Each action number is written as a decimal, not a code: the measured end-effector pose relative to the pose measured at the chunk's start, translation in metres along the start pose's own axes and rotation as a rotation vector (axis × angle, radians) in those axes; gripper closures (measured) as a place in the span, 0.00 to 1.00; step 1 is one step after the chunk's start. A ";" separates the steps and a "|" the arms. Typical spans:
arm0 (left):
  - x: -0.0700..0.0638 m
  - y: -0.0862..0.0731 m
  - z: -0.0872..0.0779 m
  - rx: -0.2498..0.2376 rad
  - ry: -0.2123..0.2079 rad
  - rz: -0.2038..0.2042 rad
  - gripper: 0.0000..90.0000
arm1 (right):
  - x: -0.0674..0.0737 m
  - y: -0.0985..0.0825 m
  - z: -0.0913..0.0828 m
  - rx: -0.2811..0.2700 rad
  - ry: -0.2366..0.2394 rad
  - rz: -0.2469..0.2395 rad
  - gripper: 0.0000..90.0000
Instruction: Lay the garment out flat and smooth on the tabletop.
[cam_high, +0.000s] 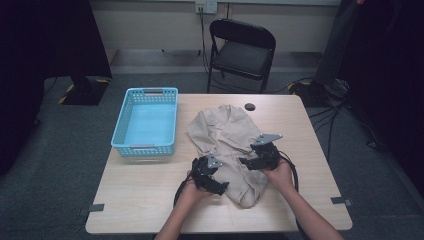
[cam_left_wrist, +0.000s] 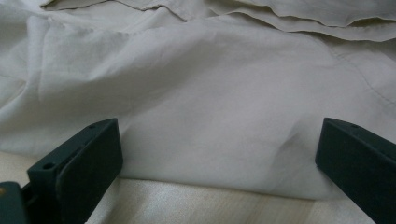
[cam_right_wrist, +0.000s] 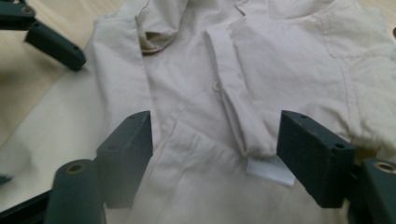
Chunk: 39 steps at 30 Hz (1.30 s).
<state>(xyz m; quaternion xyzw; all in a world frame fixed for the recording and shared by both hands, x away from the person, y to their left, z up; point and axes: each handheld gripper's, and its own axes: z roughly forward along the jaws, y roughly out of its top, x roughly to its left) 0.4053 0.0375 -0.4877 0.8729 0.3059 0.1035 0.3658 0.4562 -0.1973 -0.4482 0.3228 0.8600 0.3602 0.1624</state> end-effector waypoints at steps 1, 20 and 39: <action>0.000 0.000 0.000 0.000 0.000 0.000 0.00 | -0.001 0.003 0.003 0.002 0.003 0.000 0.33; 0.000 0.000 0.000 -0.001 -0.001 -0.001 0.00 | -0.020 0.023 0.034 0.028 -0.043 0.045 0.50; 0.000 -0.001 0.000 -0.001 -0.001 0.000 0.00 | -0.015 0.015 0.051 0.112 -0.050 0.027 0.82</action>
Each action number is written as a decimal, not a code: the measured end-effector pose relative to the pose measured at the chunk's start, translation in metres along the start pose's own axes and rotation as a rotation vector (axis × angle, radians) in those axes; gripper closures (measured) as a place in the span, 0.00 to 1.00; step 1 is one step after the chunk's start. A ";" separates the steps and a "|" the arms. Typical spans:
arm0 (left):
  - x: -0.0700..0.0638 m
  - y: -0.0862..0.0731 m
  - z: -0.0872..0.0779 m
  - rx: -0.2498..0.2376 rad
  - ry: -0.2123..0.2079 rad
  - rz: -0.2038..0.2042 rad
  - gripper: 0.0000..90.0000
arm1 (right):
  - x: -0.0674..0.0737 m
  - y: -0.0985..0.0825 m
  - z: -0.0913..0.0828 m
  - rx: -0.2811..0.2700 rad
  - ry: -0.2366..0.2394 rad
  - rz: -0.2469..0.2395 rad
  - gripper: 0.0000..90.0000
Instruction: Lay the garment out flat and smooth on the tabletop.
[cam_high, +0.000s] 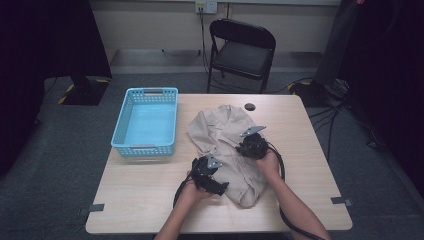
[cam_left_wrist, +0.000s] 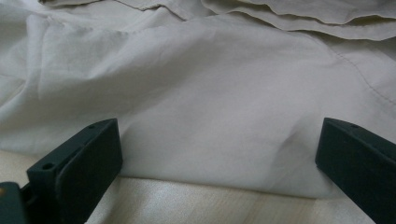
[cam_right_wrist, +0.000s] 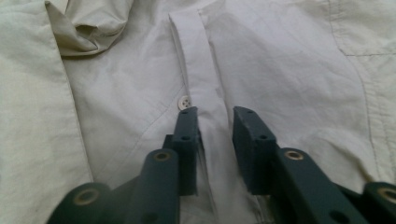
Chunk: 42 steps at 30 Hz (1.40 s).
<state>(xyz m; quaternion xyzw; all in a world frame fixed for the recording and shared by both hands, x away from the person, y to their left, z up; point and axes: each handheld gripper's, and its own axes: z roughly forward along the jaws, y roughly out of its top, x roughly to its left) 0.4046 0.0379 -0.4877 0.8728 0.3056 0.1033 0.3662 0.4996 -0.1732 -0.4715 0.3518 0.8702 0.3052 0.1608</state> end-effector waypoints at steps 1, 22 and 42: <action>0.000 0.000 0.000 0.000 0.000 0.000 0.00 | 0.000 0.000 0.000 0.000 0.000 0.000 0.82; 0.000 0.000 -0.001 0.001 0.001 -0.001 0.00 | -0.010 -0.001 -0.011 -0.086 0.045 0.110 0.99; 0.000 0.000 -0.001 0.002 0.003 0.000 0.00 | -0.035 0.008 -0.049 -0.198 0.044 0.209 0.99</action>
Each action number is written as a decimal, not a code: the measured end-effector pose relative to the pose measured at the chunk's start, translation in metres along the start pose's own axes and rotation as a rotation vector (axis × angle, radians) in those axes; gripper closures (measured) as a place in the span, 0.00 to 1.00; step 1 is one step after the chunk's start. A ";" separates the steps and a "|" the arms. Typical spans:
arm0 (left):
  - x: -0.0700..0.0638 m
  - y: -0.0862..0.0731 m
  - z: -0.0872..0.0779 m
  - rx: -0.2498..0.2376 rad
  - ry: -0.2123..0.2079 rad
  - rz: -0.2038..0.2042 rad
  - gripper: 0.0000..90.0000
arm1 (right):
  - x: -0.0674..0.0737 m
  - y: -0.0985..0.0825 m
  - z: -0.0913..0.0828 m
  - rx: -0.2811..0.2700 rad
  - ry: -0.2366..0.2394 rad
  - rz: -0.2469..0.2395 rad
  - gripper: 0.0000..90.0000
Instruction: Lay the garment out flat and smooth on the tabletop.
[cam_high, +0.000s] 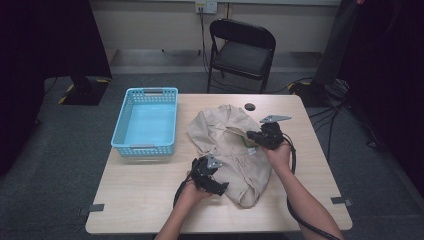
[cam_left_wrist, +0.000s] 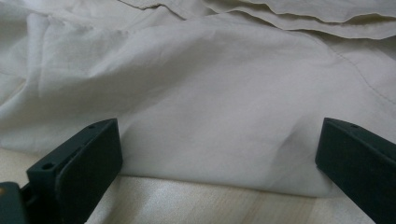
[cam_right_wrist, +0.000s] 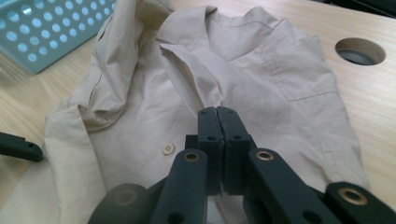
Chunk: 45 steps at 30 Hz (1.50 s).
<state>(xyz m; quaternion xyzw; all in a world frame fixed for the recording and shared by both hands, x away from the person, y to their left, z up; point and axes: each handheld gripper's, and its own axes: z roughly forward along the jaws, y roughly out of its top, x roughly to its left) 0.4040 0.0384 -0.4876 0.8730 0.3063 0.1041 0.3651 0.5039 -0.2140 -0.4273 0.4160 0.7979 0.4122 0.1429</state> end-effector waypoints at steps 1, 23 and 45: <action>0.000 0.000 0.000 0.000 0.000 0.000 0.00 | -0.002 0.001 -0.002 -0.005 -0.002 0.007 0.99; 0.000 0.000 0.000 0.000 0.000 -0.001 0.00 | -0.037 0.006 -0.035 -0.091 -0.104 0.096 0.99; 0.000 0.000 0.000 0.000 0.000 -0.001 0.00 | -0.071 -0.005 -0.051 -0.111 -0.194 0.157 0.99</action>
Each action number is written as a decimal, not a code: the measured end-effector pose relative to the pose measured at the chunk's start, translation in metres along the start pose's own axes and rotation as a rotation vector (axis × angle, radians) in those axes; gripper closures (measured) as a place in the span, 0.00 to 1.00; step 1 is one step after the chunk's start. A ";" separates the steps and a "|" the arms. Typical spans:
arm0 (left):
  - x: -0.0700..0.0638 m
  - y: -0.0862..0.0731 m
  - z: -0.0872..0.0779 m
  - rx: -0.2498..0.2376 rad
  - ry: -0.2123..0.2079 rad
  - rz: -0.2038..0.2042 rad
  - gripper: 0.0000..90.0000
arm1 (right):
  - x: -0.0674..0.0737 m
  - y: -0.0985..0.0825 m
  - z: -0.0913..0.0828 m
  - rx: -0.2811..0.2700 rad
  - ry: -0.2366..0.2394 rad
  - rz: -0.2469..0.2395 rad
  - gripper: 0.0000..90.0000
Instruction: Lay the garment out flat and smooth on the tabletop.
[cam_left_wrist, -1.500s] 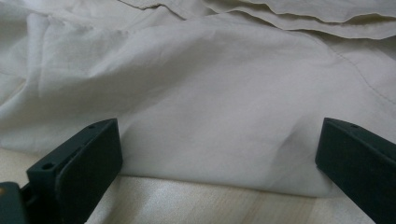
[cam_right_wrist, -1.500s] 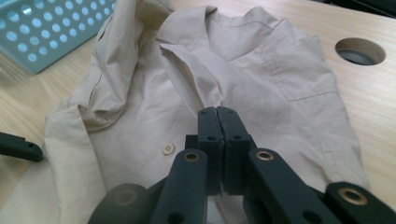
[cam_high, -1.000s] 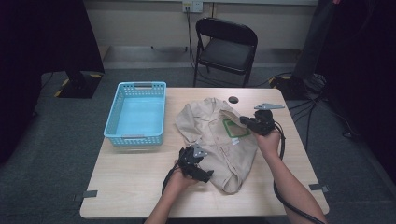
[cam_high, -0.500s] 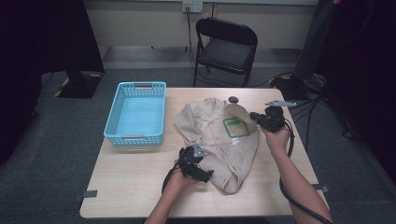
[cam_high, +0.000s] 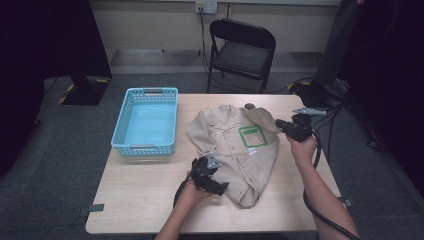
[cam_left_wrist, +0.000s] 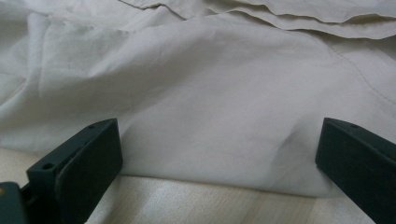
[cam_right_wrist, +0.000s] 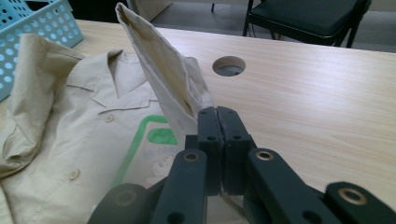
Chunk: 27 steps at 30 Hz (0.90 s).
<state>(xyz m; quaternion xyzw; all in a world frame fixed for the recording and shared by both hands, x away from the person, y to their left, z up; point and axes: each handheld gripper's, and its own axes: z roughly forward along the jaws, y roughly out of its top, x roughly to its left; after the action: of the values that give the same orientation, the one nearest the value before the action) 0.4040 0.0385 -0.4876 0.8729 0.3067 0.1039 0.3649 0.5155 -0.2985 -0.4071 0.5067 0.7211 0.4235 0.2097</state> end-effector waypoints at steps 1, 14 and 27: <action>0.000 0.000 0.000 0.000 0.000 0.000 0.00 | -0.002 -0.001 -0.001 -0.002 -0.003 0.006 0.99; 0.000 0.000 0.000 -0.001 0.000 0.000 0.00 | -0.020 -0.005 -0.004 -0.015 -0.055 0.043 0.99; 0.000 0.000 0.000 -0.001 0.000 0.000 0.00 | -0.022 -0.005 -0.007 -0.036 -0.106 0.057 0.75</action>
<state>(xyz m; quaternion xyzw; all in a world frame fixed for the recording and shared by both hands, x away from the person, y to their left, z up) 0.4040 0.0384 -0.4876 0.8728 0.3066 0.1042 0.3651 0.5159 -0.3217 -0.4097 0.5448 0.6866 0.4148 0.2445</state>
